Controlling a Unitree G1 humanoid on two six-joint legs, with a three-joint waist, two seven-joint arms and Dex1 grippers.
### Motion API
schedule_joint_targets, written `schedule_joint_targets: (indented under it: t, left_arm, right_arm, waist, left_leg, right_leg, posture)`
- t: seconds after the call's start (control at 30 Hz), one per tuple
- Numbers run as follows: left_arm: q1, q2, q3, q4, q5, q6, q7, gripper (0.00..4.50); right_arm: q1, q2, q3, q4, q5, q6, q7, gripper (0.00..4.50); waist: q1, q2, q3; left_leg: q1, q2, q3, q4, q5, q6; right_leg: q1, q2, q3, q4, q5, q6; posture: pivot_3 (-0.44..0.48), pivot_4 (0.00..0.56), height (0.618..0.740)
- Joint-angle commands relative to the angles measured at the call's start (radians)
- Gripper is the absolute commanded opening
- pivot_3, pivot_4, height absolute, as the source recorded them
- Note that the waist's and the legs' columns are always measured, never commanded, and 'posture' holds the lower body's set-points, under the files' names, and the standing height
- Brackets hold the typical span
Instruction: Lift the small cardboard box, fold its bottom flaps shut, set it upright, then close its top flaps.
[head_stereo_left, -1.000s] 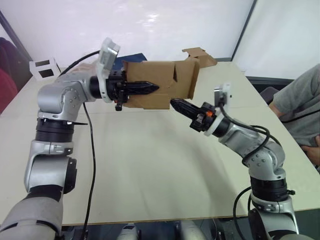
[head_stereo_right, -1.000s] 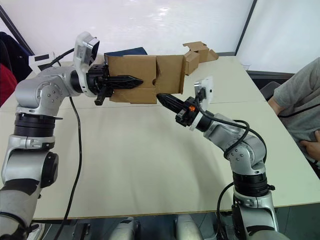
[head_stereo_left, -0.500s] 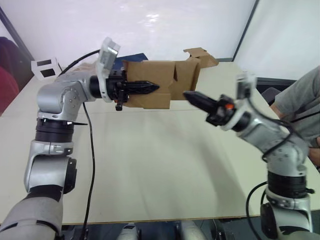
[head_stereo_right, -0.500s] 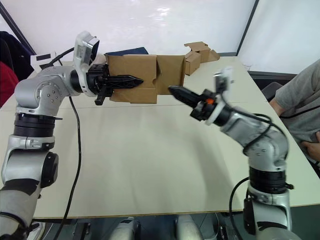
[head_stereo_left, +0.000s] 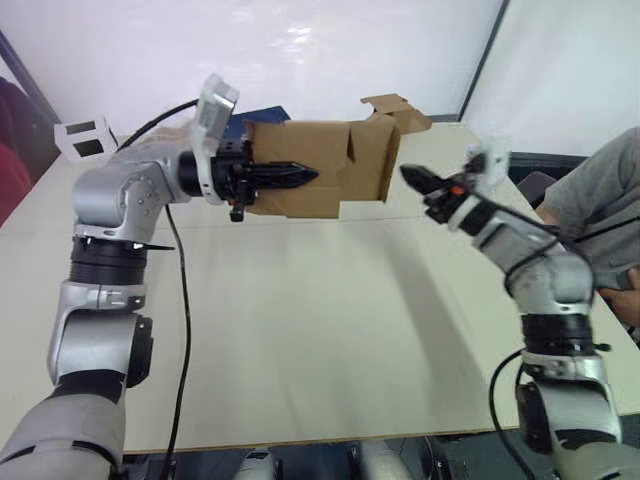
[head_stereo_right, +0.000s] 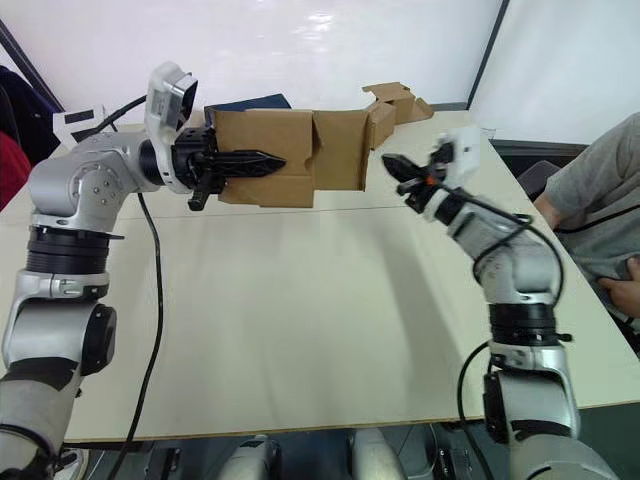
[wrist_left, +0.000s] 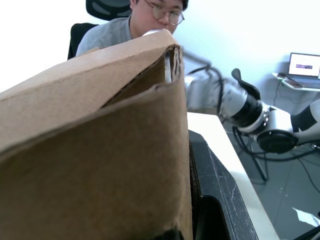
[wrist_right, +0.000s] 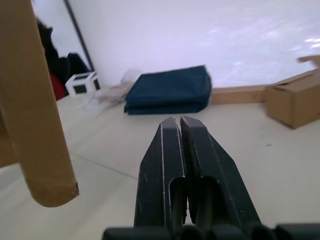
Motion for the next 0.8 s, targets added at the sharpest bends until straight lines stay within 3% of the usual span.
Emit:
schedule_joint_targets:
  t: [0.03,0.13,0.23,0.63,0.77,0.8]
  left_arm:
    - [-0.015,0.008,0.019,-0.016,-0.009,-0.013,0.002,0.0]
    - [-0.011,0.016,0.03,-0.007,-0.006,-0.018,0.013,0.0]
    - [-0.012,0.017,0.034,-0.002,-0.01,-0.016,0.015,0.0]
    - [-0.032,0.015,0.019,0.049,0.007,-0.051,0.007,0.0]
    - [-0.034,0.013,0.022,0.05,-0.003,-0.044,0.005,0.0]
    - [-0.035,0.014,0.023,0.05,-0.005,-0.042,0.004,0.0]
  right_arm:
    - [-0.033,0.038,-0.012,-0.072,0.054,-0.002,0.076,0.08]
    - [0.058,0.067,-0.068,-0.256,0.291,0.15,0.11,0.08]
    - [0.089,0.1,-0.104,-0.319,0.398,0.211,0.07,0.08]
    - [0.142,0.195,-0.101,-0.384,0.475,0.232,-0.031,0.08]
    - [0.17,0.21,-0.096,-0.382,0.482,0.234,-0.042,1.04]
    - [0.176,0.213,-0.096,-0.381,0.484,0.235,-0.043,1.53]
  waist:
    - [0.002,0.0,0.0]
    - [0.012,0.0,0.0]
    - [0.008,0.0,0.0]
    - [0.008,0.0,0.0]
    - [0.007,0.0,0.0]
    - [0.007,0.0,0.0]
  left_leg:
    - [0.0,0.0,0.0,0.0,0.0,0.0]
    - [-0.001,0.0,0.0,0.001,0.0,0.0]
    - [-0.001,0.0,-0.001,0.001,0.0,0.0]
    - [0.0,0.0,-0.001,0.001,-0.001,0.002]
    - [0.0,0.0,-0.001,0.001,-0.001,0.002]
    - [0.0,0.0,-0.001,0.001,-0.001,0.002]
  right_leg:
    - [0.0,0.0,0.0,0.0,0.0,0.0]
    - [0.0,-0.001,0.0,0.0,0.0,0.0]
    - [0.001,-0.001,-0.001,0.0,0.0,0.0]
    - [0.001,0.0,-0.001,0.0,0.0,0.0]
    - [0.001,0.0,-0.001,0.0,0.0,0.0]
    - [0.001,0.0,-0.001,0.0,0.0,0.0]
  posture:
    - [0.0,0.15,0.74]
    - [0.0,0.15,0.74]
    - [0.0,0.15,0.74]
    - [0.0,0.15,0.74]
    - [0.0,0.15,0.74]
    - [0.0,0.15,0.74]
